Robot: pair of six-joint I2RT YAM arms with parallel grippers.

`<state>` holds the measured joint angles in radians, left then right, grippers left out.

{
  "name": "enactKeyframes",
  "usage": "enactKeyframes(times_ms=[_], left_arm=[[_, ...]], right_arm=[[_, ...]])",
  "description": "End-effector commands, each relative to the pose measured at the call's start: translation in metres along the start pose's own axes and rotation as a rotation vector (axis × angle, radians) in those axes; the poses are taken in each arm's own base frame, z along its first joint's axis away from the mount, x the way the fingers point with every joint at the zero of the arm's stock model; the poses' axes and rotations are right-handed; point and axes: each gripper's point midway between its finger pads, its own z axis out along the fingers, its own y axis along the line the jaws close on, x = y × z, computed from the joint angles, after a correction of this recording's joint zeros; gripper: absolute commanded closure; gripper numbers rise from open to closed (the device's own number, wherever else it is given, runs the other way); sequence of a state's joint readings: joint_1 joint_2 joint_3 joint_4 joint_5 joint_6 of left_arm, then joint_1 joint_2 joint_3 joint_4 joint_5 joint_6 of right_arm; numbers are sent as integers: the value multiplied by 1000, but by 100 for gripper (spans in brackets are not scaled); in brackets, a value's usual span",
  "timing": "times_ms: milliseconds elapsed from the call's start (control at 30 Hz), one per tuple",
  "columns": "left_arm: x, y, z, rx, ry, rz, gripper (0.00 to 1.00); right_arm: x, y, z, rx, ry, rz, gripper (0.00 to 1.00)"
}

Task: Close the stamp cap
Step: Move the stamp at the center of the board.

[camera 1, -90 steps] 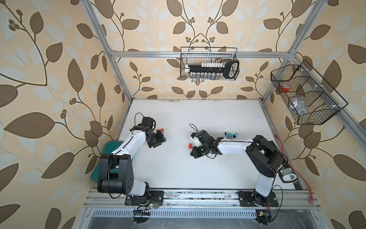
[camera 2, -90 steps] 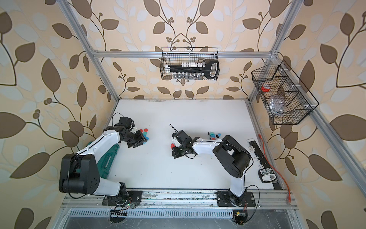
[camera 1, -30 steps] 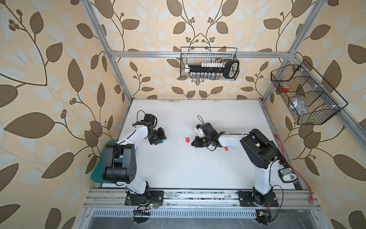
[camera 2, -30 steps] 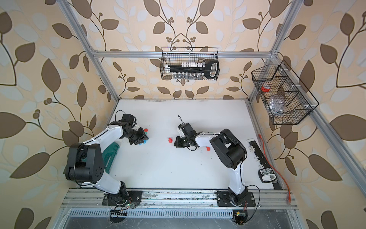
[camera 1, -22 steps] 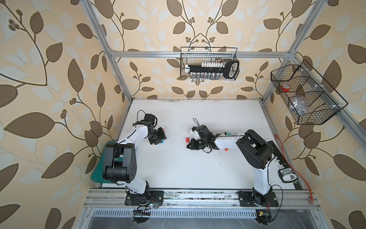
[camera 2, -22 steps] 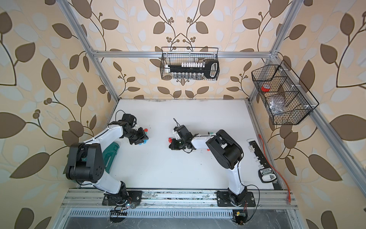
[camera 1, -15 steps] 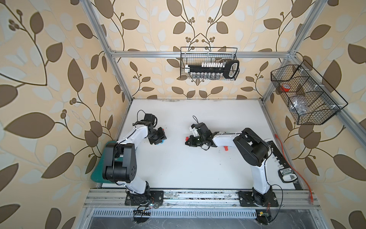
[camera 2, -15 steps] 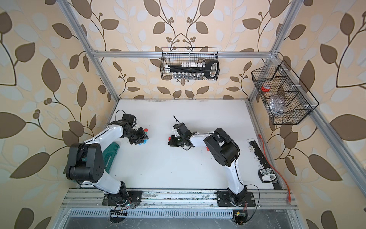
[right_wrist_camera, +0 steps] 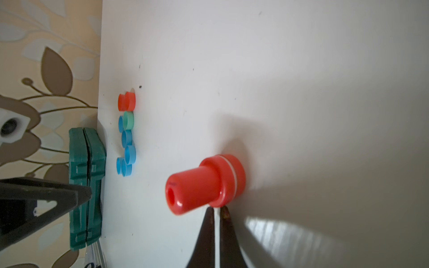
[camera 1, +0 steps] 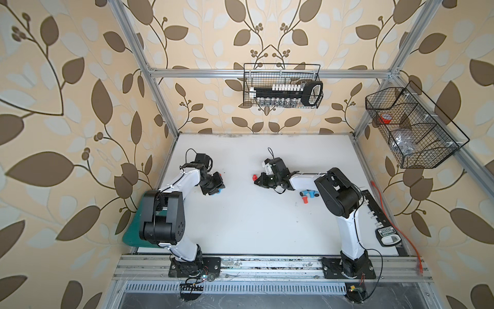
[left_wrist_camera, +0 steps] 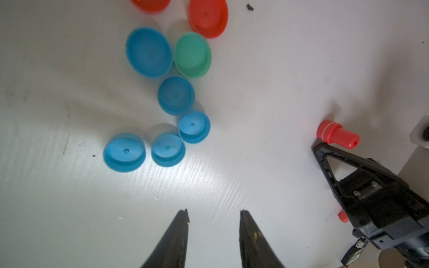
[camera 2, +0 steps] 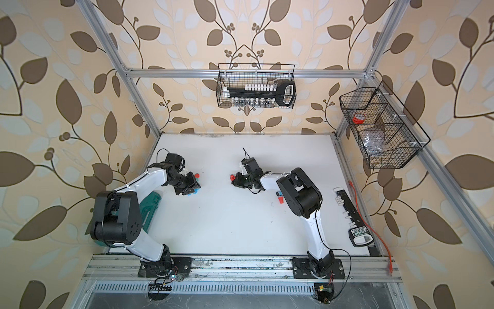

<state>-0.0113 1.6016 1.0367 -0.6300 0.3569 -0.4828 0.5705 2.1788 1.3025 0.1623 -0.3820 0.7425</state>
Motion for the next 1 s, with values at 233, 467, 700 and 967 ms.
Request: enactKeyframes(times_ms=[233,467,700,967], left_arm=[[-9,3,-7,-18,-35,-8,61],[-10,4,-10,-27,-47,-5,61],[-32,0,-19,-35,-91,-8,60],[-94,0,-28,-50,-174,-46,60]], right_arm=[[-24,-41,31,65,7,100,100],[-53,-32,47,23,-24,109,100],[-88,-21,55,-6,-67,95,100],[-112,18,-36,1,-114,-72,62]])
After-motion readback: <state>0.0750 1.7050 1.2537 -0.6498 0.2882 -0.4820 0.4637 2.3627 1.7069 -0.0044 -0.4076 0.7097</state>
